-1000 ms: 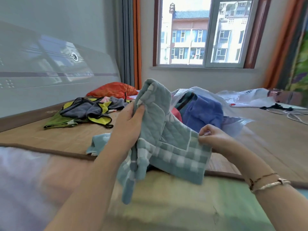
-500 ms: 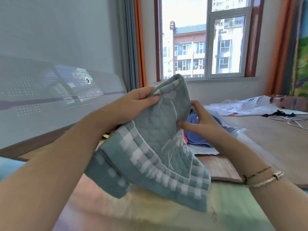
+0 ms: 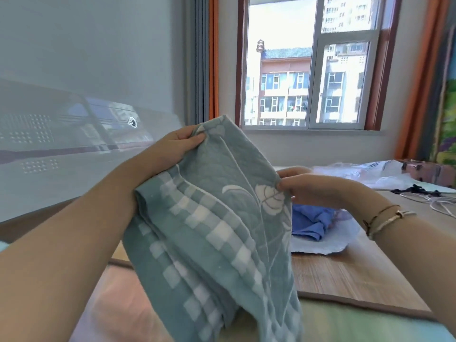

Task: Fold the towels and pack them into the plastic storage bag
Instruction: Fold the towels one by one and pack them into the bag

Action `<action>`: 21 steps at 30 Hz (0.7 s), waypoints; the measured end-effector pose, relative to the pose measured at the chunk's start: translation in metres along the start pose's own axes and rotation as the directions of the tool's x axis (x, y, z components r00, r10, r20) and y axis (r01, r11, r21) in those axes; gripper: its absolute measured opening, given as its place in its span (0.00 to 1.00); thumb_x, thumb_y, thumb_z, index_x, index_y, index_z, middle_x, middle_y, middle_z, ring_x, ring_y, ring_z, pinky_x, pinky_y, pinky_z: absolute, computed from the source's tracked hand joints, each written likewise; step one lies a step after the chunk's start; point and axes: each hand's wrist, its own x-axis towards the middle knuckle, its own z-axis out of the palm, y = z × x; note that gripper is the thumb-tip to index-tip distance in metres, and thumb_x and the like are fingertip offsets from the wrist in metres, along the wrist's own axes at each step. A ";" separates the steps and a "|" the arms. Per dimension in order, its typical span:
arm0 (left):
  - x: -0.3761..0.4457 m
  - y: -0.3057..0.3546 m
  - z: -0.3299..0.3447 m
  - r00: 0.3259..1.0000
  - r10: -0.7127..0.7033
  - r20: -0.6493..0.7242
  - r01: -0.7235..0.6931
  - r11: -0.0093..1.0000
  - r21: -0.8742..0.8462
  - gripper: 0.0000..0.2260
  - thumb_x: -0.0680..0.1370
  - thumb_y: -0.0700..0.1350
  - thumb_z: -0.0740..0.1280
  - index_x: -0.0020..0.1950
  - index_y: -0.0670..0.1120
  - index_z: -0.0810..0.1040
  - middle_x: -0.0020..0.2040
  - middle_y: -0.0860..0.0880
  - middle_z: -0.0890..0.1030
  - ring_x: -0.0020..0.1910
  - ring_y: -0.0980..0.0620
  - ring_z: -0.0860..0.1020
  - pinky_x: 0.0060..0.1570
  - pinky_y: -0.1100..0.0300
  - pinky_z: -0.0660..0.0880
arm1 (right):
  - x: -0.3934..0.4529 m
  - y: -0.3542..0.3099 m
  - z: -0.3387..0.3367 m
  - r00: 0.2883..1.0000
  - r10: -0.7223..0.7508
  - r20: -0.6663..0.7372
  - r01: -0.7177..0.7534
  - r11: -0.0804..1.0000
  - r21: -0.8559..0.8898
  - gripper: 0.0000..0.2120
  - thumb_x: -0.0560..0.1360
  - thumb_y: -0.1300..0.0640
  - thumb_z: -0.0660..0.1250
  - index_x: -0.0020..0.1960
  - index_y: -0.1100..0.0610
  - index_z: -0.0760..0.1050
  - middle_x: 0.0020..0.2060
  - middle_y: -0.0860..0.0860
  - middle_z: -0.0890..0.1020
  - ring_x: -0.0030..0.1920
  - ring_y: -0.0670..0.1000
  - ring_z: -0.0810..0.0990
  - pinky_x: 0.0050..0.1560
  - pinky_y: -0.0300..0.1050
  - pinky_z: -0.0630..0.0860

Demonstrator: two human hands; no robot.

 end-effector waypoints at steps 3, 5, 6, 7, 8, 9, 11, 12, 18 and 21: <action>0.020 -0.049 -0.008 0.997 -0.069 -0.018 0.070 0.996 0.063 0.08 0.82 0.43 0.59 0.58 0.52 0.75 0.43 0.60 0.80 0.41 0.65 0.77 0.38 0.77 0.73 | 0.026 0.005 -0.006 0.997 0.038 -0.069 -0.039 0.999 -0.014 0.13 0.79 0.64 0.60 0.61 0.69 0.74 0.53 0.63 0.80 0.47 0.54 0.80 0.51 0.45 0.79; 0.033 -0.077 -0.013 0.994 -0.106 -0.020 0.108 0.992 0.071 0.08 0.82 0.42 0.59 0.53 0.52 0.76 0.39 0.63 0.82 0.38 0.67 0.79 0.38 0.77 0.72 | 0.046 0.004 -0.012 0.990 0.025 -0.141 -0.033 0.998 -0.056 0.09 0.79 0.61 0.62 0.55 0.63 0.78 0.48 0.58 0.82 0.43 0.52 0.81 0.48 0.44 0.79; 0.039 -0.088 -0.015 0.992 -0.124 -0.021 0.125 0.991 0.053 0.09 0.82 0.42 0.59 0.51 0.53 0.77 0.37 0.64 0.83 0.38 0.68 0.79 0.39 0.75 0.73 | 0.053 0.005 -0.014 0.989 0.029 -0.142 -0.038 0.998 -0.059 0.08 0.78 0.60 0.63 0.53 0.61 0.79 0.47 0.57 0.83 0.42 0.51 0.81 0.47 0.44 0.79; 0.046 -0.097 -0.018 0.991 -0.133 -0.025 0.134 0.990 0.044 0.09 0.82 0.42 0.59 0.51 0.54 0.77 0.38 0.63 0.83 0.38 0.67 0.80 0.40 0.73 0.74 | 0.060 0.007 -0.015 0.993 0.050 -0.105 -0.056 0.997 -0.052 0.08 0.78 0.58 0.65 0.52 0.61 0.79 0.47 0.56 0.83 0.42 0.51 0.82 0.48 0.45 0.80; 0.052 -0.103 -0.021 0.990 -0.137 -0.032 0.138 0.989 0.045 0.09 0.82 0.43 0.60 0.51 0.54 0.78 0.39 0.63 0.83 0.40 0.65 0.80 0.42 0.71 0.75 | 0.065 0.012 -0.016 0.995 0.091 -0.043 -0.093 0.995 -0.038 0.09 0.77 0.56 0.66 0.52 0.61 0.79 0.47 0.56 0.84 0.42 0.51 0.83 0.49 0.44 0.80; 0.058 -0.108 -0.023 0.990 -0.135 -0.041 0.137 0.989 0.054 0.09 0.82 0.43 0.60 0.50 0.54 0.78 0.39 0.63 0.83 0.40 0.65 0.80 0.42 0.71 0.75 | 0.069 0.018 -0.016 0.989 0.144 0.028 -0.143 0.989 -0.029 0.08 0.76 0.56 0.66 0.51 0.60 0.79 0.48 0.55 0.85 0.44 0.51 0.84 0.50 0.44 0.80; 0.067 -0.111 -0.028 0.991 -0.121 -0.064 0.127 0.987 0.095 0.09 0.82 0.42 0.60 0.49 0.54 0.78 0.37 0.64 0.83 0.38 0.67 0.80 0.40 0.73 0.74 | 0.073 0.037 -0.019 0.960 0.245 0.138 -0.232 0.967 -0.101 0.07 0.77 0.60 0.65 0.53 0.58 0.78 0.50 0.52 0.85 0.47 0.48 0.84 0.53 0.42 0.80; 0.070 -0.111 -0.029 0.990 -0.112 -0.081 0.122 0.985 0.123 0.10 0.82 0.42 0.60 0.48 0.54 0.78 0.36 0.64 0.83 0.37 0.68 0.79 0.39 0.74 0.74 | 0.075 0.048 -0.022 0.942 0.291 0.166 -0.261 0.948 -0.184 0.09 0.77 0.61 0.65 0.57 0.57 0.77 0.53 0.50 0.84 0.50 0.47 0.83 0.56 0.44 0.79; 0.074 -0.118 -0.029 0.976 -0.107 -0.191 0.136 0.980 0.148 0.09 0.82 0.41 0.60 0.48 0.51 0.79 0.40 0.58 0.80 0.36 0.65 0.78 0.36 0.74 0.73 | 0.067 0.077 -0.029 0.914 0.375 0.156 -0.307 0.890 -0.337 0.14 0.76 0.57 0.69 0.61 0.50 0.74 0.57 0.47 0.81 0.56 0.46 0.80 0.61 0.47 0.76; 0.070 -0.113 -0.023 0.965 -0.081 -0.250 0.123 0.980 0.157 0.08 0.82 0.40 0.59 0.51 0.48 0.77 0.41 0.55 0.78 0.37 0.62 0.76 0.37 0.73 0.73 | 0.057 0.074 -0.023 0.958 0.286 0.028 -0.266 0.918 -0.295 0.16 0.74 0.54 0.71 0.60 0.55 0.75 0.53 0.51 0.83 0.52 0.49 0.83 0.51 0.44 0.80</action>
